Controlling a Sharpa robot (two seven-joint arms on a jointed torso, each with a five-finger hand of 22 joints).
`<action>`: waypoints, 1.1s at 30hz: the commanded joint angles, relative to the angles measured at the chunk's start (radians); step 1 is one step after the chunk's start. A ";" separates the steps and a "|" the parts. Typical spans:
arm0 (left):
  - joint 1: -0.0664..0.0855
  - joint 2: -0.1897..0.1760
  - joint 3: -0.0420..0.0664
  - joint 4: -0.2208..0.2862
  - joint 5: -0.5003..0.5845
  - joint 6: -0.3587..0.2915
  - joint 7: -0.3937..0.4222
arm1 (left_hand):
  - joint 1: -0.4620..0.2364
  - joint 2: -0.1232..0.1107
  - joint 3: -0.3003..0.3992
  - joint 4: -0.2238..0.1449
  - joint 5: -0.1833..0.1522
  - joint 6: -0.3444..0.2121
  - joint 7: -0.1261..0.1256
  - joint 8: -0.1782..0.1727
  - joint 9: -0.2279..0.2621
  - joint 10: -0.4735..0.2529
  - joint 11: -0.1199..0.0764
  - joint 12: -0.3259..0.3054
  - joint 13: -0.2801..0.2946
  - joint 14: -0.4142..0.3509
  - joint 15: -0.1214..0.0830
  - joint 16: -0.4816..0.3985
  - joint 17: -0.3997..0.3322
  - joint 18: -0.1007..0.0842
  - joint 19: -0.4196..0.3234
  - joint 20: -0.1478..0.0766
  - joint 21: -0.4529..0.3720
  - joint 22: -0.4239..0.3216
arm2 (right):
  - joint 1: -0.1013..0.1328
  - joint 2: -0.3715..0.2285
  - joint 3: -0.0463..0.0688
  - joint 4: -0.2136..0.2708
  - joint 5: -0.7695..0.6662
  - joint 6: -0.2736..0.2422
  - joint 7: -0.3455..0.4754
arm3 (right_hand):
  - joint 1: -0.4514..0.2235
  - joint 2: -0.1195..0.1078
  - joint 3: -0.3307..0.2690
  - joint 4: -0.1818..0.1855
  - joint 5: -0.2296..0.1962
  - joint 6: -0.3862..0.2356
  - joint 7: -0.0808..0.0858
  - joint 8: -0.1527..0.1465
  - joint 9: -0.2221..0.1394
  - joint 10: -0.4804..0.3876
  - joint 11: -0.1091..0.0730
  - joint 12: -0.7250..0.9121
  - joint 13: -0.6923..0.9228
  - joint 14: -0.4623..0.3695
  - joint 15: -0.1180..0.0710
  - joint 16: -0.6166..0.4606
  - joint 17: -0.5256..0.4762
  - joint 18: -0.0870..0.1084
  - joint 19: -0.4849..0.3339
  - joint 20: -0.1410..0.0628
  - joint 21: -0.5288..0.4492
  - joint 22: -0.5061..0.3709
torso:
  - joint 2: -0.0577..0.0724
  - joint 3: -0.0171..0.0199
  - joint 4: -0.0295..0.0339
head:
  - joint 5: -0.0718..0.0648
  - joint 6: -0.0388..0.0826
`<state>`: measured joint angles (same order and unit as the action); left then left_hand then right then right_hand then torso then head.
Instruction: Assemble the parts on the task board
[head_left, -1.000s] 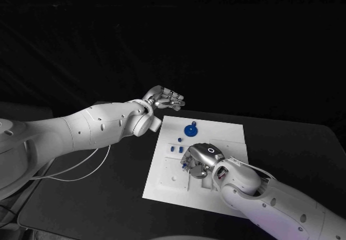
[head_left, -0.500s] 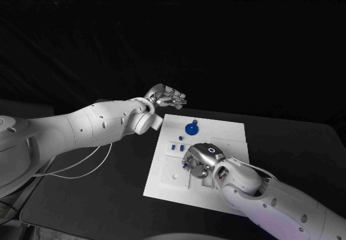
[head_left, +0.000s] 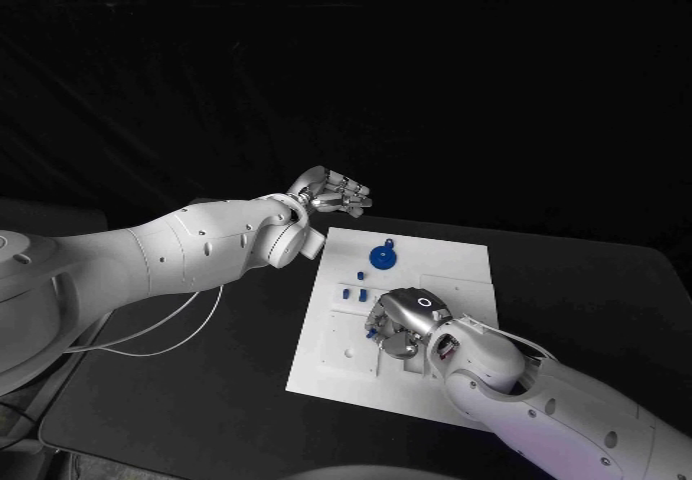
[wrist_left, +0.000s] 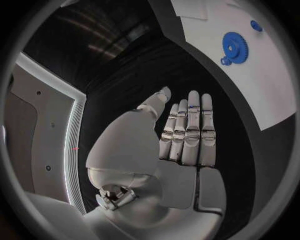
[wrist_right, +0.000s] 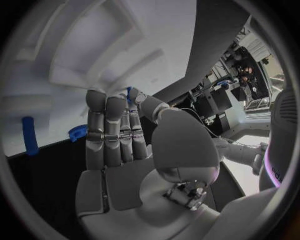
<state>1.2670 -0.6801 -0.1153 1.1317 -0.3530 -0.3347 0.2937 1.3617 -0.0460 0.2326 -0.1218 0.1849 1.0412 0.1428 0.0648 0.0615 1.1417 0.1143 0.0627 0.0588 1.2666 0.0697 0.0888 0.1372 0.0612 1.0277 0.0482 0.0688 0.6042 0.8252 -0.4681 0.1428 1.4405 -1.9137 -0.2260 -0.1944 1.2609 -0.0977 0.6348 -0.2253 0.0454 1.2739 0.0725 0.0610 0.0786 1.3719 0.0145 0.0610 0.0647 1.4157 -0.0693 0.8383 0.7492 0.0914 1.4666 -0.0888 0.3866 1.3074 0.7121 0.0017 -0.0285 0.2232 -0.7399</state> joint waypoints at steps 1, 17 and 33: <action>0.002 0.002 0.001 0.000 0.006 0.005 0.005 | -0.002 0.009 -0.006 -0.001 -0.006 -0.001 0.000 -0.001 0.002 -0.007 0.003 0.000 0.000 0.004 0.003 -0.003 0.002 -0.014 0.006 0.004 0.005 -0.001 | -0.002 -0.002 0.000 0.002 -0.014 0.017 -0.004 | -0.005 0.005 0.000 -0.003 0.006 0.007 0.002 0.004 0.002 0.004 0.001 0.003 0.000 0.007 0.001 -0.005 -0.001 0.016 0.042 -0.003 0.003 0.023 | 0.000 -0.0006 -0.0003 | 0.000 0.003; 0.002 0.005 0.001 -0.003 0.006 0.009 0.002 | -0.002 0.009 -0.006 -0.001 -0.006 -0.001 0.000 -0.001 0.002 -0.007 0.003 0.000 0.000 0.004 0.003 -0.003 0.002 -0.014 0.006 0.004 0.005 -0.001 | -0.002 0.018 -0.003 -0.011 -0.076 0.062 -0.032 | -0.008 0.005 0.004 -0.007 0.006 0.008 0.002 0.003 0.002 0.004 0.001 0.003 0.000 0.006 0.001 -0.004 -0.002 0.015 0.041 -0.003 0.010 0.025 | 0.000 -0.0024 0.0004 | -0.004 0.002; 0.002 0.007 0.001 -0.005 0.006 0.014 -0.002 | 0.000 0.009 -0.006 -0.001 -0.008 0.000 -0.001 -0.001 0.002 -0.009 0.004 0.000 0.000 0.002 0.003 -0.004 0.002 -0.014 0.005 0.004 0.005 -0.006 | -0.002 0.034 -0.011 -0.009 -0.081 0.092 -0.035 | -0.012 0.003 -0.004 -0.006 0.011 0.006 0.003 0.003 0.001 -0.001 0.002 0.003 0.000 0.001 0.003 -0.003 -0.003 0.016 0.037 -0.001 -0.001 0.025 | 0.000 -0.0012 -0.0002 | -0.007 0.002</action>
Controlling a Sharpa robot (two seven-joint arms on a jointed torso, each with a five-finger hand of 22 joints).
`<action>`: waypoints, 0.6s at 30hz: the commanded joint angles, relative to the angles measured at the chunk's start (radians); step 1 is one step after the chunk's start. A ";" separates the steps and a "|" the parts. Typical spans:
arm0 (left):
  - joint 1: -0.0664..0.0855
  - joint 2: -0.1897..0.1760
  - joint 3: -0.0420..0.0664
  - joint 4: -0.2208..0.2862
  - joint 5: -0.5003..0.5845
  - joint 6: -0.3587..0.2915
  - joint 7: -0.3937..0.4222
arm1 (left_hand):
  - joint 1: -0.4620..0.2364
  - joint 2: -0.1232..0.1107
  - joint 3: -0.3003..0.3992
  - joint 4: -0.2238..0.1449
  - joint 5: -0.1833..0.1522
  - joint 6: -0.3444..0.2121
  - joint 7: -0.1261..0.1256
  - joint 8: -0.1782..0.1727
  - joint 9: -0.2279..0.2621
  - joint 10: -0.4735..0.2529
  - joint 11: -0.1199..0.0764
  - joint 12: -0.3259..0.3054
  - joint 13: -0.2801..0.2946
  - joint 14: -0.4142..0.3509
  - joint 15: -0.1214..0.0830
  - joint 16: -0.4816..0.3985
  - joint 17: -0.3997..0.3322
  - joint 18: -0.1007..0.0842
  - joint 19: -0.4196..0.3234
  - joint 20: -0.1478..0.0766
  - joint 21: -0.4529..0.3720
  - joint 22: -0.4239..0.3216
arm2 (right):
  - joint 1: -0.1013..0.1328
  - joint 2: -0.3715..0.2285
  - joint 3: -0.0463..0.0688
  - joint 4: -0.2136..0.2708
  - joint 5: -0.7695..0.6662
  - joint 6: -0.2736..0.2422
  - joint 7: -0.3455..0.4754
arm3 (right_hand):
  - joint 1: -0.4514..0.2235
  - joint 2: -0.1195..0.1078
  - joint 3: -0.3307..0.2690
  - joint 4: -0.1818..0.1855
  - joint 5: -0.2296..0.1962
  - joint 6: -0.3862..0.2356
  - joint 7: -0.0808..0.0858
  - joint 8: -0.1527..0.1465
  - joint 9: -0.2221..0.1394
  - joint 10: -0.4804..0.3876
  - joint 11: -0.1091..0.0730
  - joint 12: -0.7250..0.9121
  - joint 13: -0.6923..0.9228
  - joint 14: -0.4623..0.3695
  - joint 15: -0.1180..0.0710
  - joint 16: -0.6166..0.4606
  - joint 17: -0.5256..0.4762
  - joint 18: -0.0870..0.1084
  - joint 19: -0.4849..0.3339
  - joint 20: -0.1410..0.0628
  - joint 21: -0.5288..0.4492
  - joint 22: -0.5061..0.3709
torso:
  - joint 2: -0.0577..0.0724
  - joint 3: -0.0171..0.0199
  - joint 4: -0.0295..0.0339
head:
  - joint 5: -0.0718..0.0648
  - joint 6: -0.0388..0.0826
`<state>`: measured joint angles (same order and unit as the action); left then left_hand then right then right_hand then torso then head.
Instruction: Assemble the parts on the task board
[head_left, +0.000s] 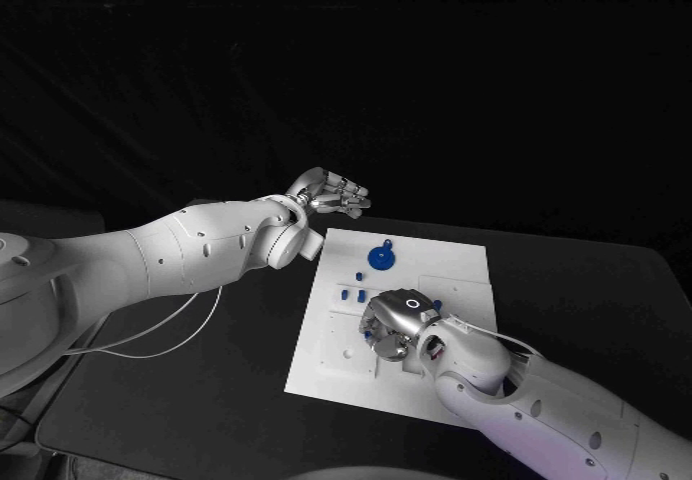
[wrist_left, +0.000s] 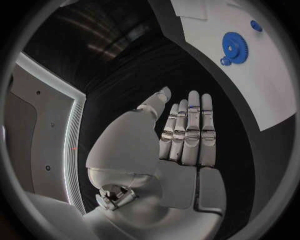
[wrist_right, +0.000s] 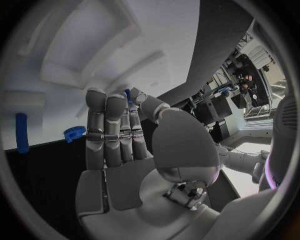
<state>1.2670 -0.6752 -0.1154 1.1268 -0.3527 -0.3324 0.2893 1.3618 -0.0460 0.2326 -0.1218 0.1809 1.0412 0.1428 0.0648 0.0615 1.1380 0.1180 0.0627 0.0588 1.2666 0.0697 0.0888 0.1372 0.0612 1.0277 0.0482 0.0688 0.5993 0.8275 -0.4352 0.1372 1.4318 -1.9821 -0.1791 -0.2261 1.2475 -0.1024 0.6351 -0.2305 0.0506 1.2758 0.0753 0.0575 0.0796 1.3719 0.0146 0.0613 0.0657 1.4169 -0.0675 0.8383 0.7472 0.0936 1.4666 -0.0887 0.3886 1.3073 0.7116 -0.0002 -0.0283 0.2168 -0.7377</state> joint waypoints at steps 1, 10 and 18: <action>0.002 0.003 0.001 0.000 0.005 0.012 0.001 | 0.000 0.009 -0.006 -0.001 -0.004 0.000 -0.001 -0.001 0.002 -0.005 0.000 0.000 0.000 0.002 0.003 -0.004 0.002 -0.014 0.005 0.004 0.005 -0.001 | -0.004 0.001 -0.006 -0.001 -0.007 0.044 -0.003 | -0.001 0.007 -0.007 0.002 0.011 0.001 0.001 0.006 0.000 -0.004 0.003 0.002 -0.001 -0.002 0.002 -0.003 -0.002 0.014 0.036 0.000 -0.009 0.024 | 0.000 0.0008 -0.0009 | 0.000 -0.001; 0.002 0.002 0.001 0.000 0.005 0.015 -0.003 | 0.000 0.009 -0.008 0.000 -0.005 0.001 0.000 -0.001 0.002 -0.009 0.001 0.000 0.000 0.000 0.005 -0.004 0.001 -0.014 0.004 0.005 0.005 -0.004 | -0.004 -0.006 -0.008 -0.004 0.025 -0.023 -0.013 | -0.037 -0.067 -0.098 0.024 0.091 -0.156 0.037 0.004 -0.016 -0.216 0.067 0.001 -0.006 -0.020 0.043 -0.008 -0.017 0.046 0.018 0.035 -0.129 -0.013 | 0.000 0.0012 -0.0009 | -0.001 0.001; 0.002 -0.002 0.001 0.002 0.005 0.017 -0.006 | 0.001 0.008 -0.008 0.000 -0.005 0.001 0.000 -0.001 0.002 -0.009 0.001 0.000 0.000 -0.001 0.005 -0.004 0.001 -0.014 0.004 0.005 0.005 -0.005 | -0.004 -0.038 -0.008 0.032 0.043 -0.103 -0.014 | 0.080 -0.098 -0.340 0.088 0.145 -0.228 0.023 0.005 -0.016 -0.351 0.098 0.013 -0.006 -0.036 0.068 0.009 -0.082 0.093 0.029 0.068 -0.179 -0.052 | 0.001 0.0016 -0.0009 | -0.004 0.004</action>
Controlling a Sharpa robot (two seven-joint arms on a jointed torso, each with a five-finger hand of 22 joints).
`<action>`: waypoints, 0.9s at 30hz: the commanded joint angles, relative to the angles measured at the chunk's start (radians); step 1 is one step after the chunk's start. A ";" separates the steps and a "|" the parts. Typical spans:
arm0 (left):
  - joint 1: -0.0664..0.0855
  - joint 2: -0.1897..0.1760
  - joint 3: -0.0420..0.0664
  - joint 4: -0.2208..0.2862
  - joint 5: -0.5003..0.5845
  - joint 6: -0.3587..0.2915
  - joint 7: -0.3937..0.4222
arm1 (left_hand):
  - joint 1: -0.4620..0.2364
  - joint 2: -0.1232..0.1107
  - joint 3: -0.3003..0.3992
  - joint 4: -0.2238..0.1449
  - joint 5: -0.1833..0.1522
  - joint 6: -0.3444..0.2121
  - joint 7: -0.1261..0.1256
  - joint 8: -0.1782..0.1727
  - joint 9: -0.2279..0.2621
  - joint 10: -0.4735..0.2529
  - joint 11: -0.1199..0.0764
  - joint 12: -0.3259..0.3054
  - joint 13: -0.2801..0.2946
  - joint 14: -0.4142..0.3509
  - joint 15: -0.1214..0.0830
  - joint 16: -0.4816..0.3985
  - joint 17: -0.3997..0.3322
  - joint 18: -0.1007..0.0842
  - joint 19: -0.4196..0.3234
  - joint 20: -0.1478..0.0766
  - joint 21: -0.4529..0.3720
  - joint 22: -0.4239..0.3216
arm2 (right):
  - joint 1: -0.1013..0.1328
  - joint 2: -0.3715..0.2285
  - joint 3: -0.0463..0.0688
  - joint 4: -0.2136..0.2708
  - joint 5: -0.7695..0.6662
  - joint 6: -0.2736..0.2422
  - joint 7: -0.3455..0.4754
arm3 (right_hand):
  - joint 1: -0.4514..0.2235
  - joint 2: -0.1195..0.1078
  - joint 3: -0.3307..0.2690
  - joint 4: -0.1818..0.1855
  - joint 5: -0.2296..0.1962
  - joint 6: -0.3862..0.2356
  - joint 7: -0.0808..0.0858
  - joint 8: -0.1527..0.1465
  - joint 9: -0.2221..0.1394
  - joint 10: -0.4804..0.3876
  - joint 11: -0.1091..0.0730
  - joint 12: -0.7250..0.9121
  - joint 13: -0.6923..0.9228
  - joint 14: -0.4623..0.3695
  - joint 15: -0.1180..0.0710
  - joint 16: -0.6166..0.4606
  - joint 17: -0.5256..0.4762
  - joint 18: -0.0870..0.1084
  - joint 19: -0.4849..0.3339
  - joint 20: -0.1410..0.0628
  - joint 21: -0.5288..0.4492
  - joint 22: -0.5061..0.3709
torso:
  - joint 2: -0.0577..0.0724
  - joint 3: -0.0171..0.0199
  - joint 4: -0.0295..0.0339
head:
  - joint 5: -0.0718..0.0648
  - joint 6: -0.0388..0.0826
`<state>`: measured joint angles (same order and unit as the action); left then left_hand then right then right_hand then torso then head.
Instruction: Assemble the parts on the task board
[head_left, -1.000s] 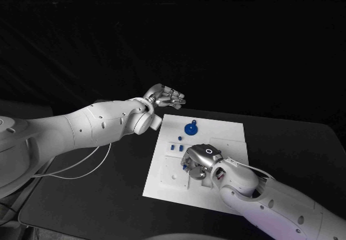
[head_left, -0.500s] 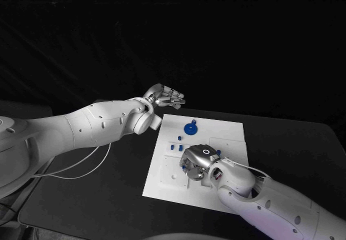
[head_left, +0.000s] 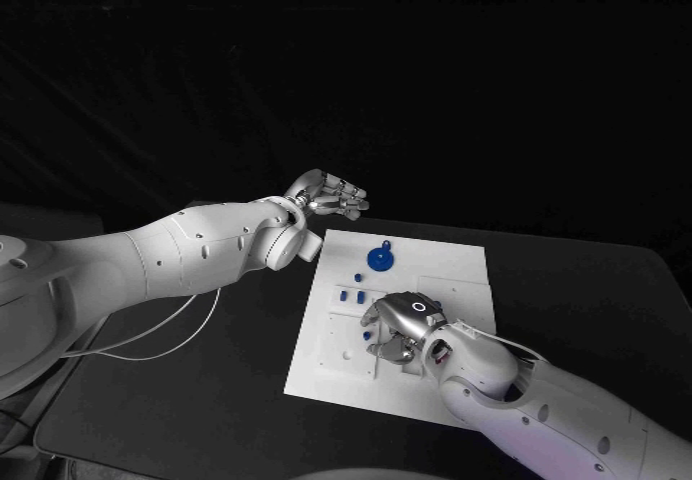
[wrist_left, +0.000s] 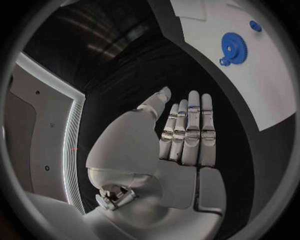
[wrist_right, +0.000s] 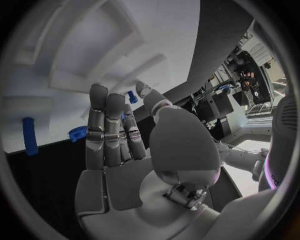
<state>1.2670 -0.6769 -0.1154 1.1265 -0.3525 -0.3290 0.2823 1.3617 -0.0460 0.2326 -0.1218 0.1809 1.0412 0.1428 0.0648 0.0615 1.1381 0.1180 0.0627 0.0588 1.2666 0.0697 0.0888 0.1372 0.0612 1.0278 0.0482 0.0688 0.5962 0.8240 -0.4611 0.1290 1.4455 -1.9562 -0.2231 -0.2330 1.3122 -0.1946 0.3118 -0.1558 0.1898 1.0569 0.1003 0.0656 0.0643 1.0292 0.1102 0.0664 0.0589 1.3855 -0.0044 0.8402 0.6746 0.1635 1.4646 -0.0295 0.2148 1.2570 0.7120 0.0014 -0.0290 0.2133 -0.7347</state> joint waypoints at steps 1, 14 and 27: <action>0.002 -0.001 0.001 0.002 0.005 0.014 0.001 | 0.001 0.008 -0.009 0.000 -0.006 0.000 0.000 -0.001 0.002 -0.010 0.002 0.000 0.000 -0.001 0.005 -0.005 0.001 -0.014 0.004 0.005 0.004 -0.003 | -0.001 -0.018 0.000 0.026 0.019 -0.065 -0.007 | 0.017 -0.008 -0.021 0.016 0.009 -0.010 -0.004 -0.003 -0.001 -0.009 0.002 0.008 0.000 -0.004 0.004 0.009 -0.011 0.023 0.031 0.009 -0.005 -0.002 | 0.000 -0.0001 -0.0003 | -0.001 0.001; 0.002 -0.011 0.001 0.007 0.005 0.013 0.002 | 0.001 0.008 -0.009 0.000 -0.006 0.000 0.000 -0.001 0.002 -0.010 0.002 0.000 0.000 -0.001 0.005 -0.005 0.001 -0.014 0.004 0.005 0.004 -0.003 | -0.001 -0.184 0.116 0.173 0.084 -0.060 -0.018 | -0.018 -0.001 0.075 -0.017 0.011 0.020 -0.001 -0.003 -0.001 0.088 -0.023 0.002 0.000 0.015 -0.016 0.029 -0.040 -0.003 0.041 -0.013 0.029 -0.007 | -0.001 -0.0004 -0.0022 | -0.005 0.007; 0.002 -0.012 0.001 0.005 0.005 0.015 0.003 | 0.003 0.010 -0.009 0.000 -0.004 0.000 0.000 -0.001 0.002 -0.009 0.001 0.000 0.000 0.000 0.004 -0.004 0.002 -0.014 0.005 0.005 0.006 -0.005 | -0.001 -0.268 0.209 0.146 0.143 0.072 -0.039 | -0.018 0.016 0.027 -0.002 -0.086 0.016 -0.005 -0.003 -0.001 0.085 -0.022 0.001 0.001 0.015 -0.014 0.029 -0.045 -0.001 0.038 -0.011 0.036 -0.032 | 0.000 0.0016 -0.0022 | -0.011 0.015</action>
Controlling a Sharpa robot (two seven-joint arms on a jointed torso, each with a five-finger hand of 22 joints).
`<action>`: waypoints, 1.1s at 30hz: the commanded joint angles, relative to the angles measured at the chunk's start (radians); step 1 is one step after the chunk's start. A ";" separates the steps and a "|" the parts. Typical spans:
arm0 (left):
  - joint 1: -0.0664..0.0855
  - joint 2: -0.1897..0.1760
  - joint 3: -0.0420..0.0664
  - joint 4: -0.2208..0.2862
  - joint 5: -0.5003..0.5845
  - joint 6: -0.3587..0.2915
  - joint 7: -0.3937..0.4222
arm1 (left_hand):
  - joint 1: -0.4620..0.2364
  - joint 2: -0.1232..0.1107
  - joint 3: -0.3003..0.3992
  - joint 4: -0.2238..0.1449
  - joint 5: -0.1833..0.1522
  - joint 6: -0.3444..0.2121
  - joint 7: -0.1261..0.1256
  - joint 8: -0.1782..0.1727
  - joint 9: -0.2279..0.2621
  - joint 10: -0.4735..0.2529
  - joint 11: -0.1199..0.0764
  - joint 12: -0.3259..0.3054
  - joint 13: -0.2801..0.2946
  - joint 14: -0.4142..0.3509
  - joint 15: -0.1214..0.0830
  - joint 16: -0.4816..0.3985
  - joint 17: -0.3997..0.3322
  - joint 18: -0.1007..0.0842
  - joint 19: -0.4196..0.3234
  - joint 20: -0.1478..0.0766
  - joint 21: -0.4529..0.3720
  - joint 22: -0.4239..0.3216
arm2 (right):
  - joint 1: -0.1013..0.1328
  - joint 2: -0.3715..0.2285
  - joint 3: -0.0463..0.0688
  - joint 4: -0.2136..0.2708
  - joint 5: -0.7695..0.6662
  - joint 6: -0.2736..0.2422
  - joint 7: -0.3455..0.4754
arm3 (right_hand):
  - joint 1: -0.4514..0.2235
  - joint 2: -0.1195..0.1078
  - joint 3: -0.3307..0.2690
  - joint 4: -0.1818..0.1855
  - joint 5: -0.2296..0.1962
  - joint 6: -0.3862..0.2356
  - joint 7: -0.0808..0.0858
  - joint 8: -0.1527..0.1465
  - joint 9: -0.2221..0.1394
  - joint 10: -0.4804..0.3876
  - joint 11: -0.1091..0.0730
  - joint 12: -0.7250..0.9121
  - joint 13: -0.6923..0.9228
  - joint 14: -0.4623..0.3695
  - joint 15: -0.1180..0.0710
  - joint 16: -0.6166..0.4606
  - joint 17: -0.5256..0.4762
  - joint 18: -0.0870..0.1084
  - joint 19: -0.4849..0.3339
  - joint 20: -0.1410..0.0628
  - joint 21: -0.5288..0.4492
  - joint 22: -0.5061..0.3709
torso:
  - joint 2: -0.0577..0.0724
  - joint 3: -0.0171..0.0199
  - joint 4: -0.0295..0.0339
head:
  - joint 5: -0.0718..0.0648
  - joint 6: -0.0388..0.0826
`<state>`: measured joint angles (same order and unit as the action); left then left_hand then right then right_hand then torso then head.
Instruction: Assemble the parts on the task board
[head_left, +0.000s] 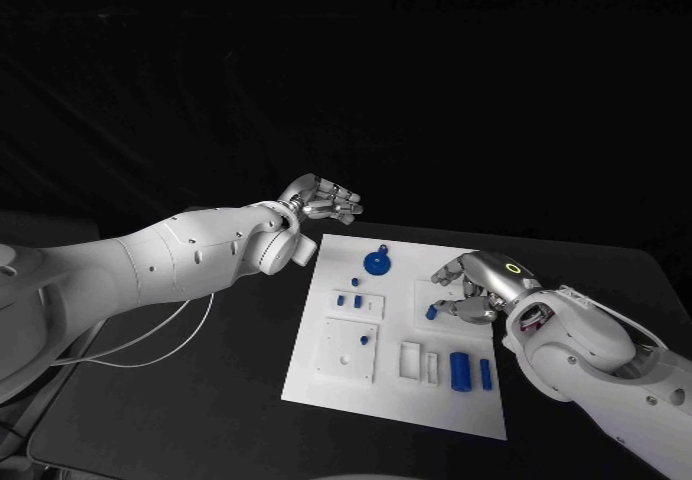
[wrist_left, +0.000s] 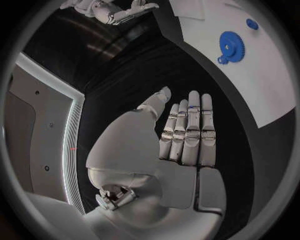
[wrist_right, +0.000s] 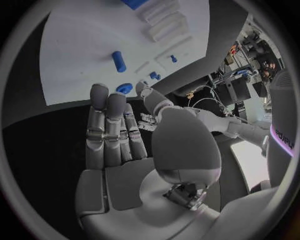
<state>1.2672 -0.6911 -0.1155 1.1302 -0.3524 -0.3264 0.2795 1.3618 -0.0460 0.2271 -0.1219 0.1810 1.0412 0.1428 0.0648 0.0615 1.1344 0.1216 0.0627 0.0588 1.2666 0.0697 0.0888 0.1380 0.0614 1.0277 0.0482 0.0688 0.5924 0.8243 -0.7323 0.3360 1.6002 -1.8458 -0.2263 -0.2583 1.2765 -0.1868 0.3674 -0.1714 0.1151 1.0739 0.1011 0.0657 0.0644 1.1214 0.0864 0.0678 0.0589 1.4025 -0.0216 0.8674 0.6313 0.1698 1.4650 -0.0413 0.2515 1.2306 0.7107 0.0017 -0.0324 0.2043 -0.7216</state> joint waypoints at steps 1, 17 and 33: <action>0.001 0.002 0.001 0.001 0.005 0.013 0.006 | 0.003 0.010 -0.003 0.000 -0.004 0.000 0.000 -0.001 0.002 -0.005 -0.002 0.000 0.000 0.000 0.004 -0.004 0.001 -0.014 0.005 0.005 0.006 -0.001 | -0.001 0.004 0.002 -0.012 0.033 0.081 -0.014 | 0.027 0.010 -0.044 0.023 -0.012 -0.001 -0.006 -0.003 -0.001 -0.009 0.003 -0.001 0.000 -0.003 0.003 0.003 -0.002 -0.006 0.038 0.002 -0.001 -0.009 | 0.001 0.0015 0.0014 | -0.002 0.001; 0.001 0.005 0.001 -0.002 0.005 0.011 0.001 | 0.002 0.011 -0.003 0.001 -0.004 0.000 0.000 -0.001 0.002 -0.005 -0.003 0.000 0.000 0.000 0.004 -0.003 0.001 -0.014 0.005 0.004 0.006 -0.001 | -0.004 0.037 -0.019 -0.056 0.003 0.150 -0.033 | 0.039 0.021 -0.020 0.044 -0.063 0.004 -0.010 -0.004 -0.001 -0.003 0.001 -0.003 0.000 -0.007 0.003 0.006 -0.007 -0.011 0.037 0.001 0.004 -0.024 | 0.001 -0.0004 0.0034 | -0.002 -0.002; 0.001 0.009 0.001 -0.004 0.005 0.012 0.000 | 0.001 0.012 -0.003 0.002 -0.004 0.001 -0.001 -0.001 0.002 -0.005 -0.003 0.000 0.000 0.000 0.004 -0.003 0.001 -0.014 0.005 0.005 0.006 -0.001 | -0.005 0.068 -0.057 -0.077 -0.017 0.121 -0.029 | -0.004 0.034 0.186 0.015 -0.067 0.028 -0.006 -0.002 0.000 0.066 -0.018 -0.004 0.000 -0.002 -0.010 0.005 0.002 -0.026 0.037 -0.015 0.019 -0.016 | 0.001 -0.0006 0.0030 | -0.002 -0.005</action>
<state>1.2672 -0.6842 -0.1157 1.1257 -0.3523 -0.3253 0.2760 1.3618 -0.0460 0.2271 -0.1219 0.1810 1.0412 0.1428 0.0648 0.0615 1.1344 0.1216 0.0627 0.0588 1.2666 0.0697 0.0888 0.1376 0.0613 1.0277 0.0482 0.0688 0.5926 0.8237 -0.6681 0.2839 1.5225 -1.8466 -0.1115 -0.2894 1.2750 -0.1564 0.5501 -0.1561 0.0543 1.0961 0.0936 0.0657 0.0639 1.1832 0.0682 0.0629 0.0571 1.3988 -0.0253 0.8670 0.6324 0.1468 1.4634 -0.0504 0.2672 1.2135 0.7117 0.0012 -0.0296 0.2029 -0.7263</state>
